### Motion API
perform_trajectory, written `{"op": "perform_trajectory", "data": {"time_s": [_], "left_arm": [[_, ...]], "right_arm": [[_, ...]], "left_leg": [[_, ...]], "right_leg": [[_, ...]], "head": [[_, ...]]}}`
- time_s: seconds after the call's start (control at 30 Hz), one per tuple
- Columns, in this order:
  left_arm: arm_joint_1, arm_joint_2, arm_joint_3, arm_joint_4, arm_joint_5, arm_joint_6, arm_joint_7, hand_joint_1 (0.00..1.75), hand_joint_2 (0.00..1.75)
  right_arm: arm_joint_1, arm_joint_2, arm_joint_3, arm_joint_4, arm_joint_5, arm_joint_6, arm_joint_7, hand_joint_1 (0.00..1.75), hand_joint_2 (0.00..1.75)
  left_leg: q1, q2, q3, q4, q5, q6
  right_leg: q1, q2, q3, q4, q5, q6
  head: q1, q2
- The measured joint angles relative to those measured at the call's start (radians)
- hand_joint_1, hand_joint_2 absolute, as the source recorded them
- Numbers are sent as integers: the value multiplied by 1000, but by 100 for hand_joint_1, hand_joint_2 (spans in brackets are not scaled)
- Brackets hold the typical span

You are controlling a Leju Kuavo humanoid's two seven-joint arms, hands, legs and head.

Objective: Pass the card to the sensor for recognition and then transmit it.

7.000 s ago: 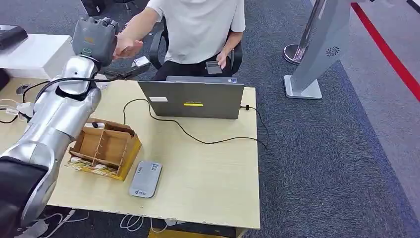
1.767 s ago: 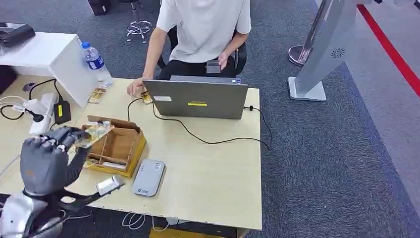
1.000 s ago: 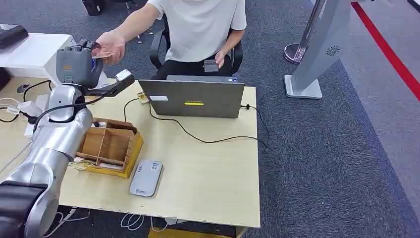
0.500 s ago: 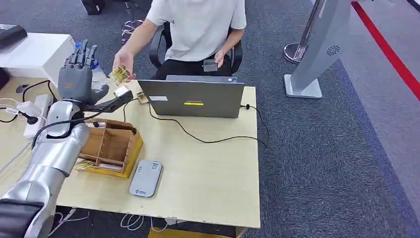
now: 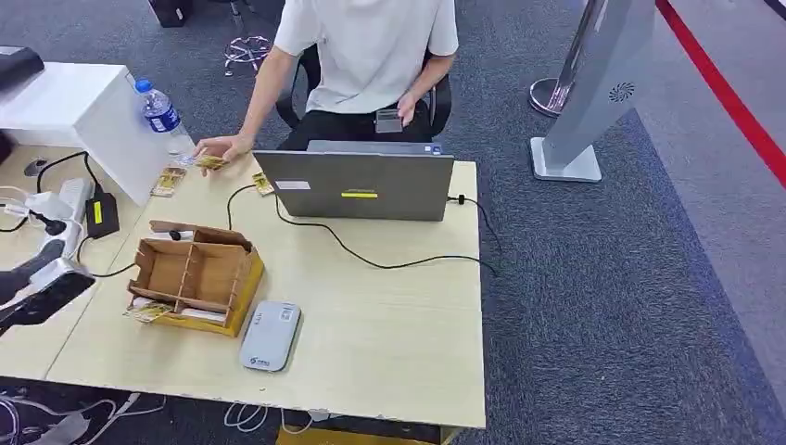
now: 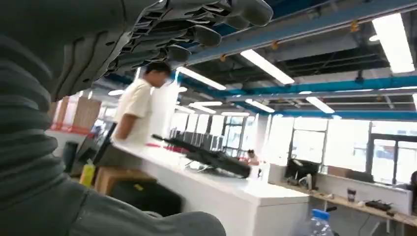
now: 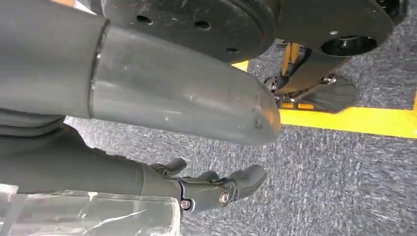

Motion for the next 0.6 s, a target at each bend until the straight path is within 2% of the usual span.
{"op": "perform_trajectory", "data": {"time_s": [0.07,0.13,0.17,0.23,0.27,0.33,0.4,0.47,0.53,0.6], "left_arm": [[23,-41,167,10,115,-134,-76,0,175],[27,-80,332,43,152,-244,-141,0,175],[23,-95,391,60,165,-281,-149,0,175],[-22,-114,539,185,224,-354,-162,0,175],[-45,-114,607,290,265,-379,-169,0,175],[-78,-104,719,472,324,-388,-193,0,175],[-113,-88,838,727,446,-401,-125,0,175],[-119,-100,941,915,555,-407,-42,0,175],[-122,-130,1005,1043,605,-392,-1,0,175],[-125,-181,1047,1150,611,-364,27,0,175]], "right_arm": [[1,0,-11,0,5,0,-2,0,0],[2,0,-19,0,8,0,-3,0,0],[3,-2,-21,0,13,0,-5,0,0],[3,-3,-24,0,24,4,-13,0,0],[3,-4,-25,0,27,8,-16,0,0],[4,-6,-30,0,35,17,-27,0,0],[5,-13,-32,0,54,33,-39,0,0],[3,-17,-32,0,72,43,-47,0,0],[2,-21,-32,0,82,48,-48,0,0],[-1,-24,-32,0,92,49,-49,0,0]], "left_leg": [[1,-1,-1,0,0,0],[2,-1,0,0,0,0],[2,-2,0,0,-1,0],[2,-3,0,0,-1,0],[2,-3,1,-1,-1,-1],[2,-1,4,-1,-3,-3],[1,-3,6,-2,-3,-3],[1,-3,8,-2,-3,-2],[1,-9,8,-2,-4,-2],[0,-14,8,-1,-4,-1]], "right_leg": [[1,-1,0,0,0,0],[2,-1,1,0,-1,0],[2,-2,1,0,-1,0],[2,-4,3,0,-2,0],[2,-4,3,0,-2,-2],[2,-2,5,0,-3,-2],[2,-4,7,0,-4,-4],[2,-4,8,0,-5,-3],[1,-8,9,-1,-6,-1],[0,-13,11,-3,-8,1]], "head": [[0,0],[-1,0],[0,0],[2,0],[3,0],[-2,0],[-1,0],[-3,0],[-3,0],[-2,0]]}}
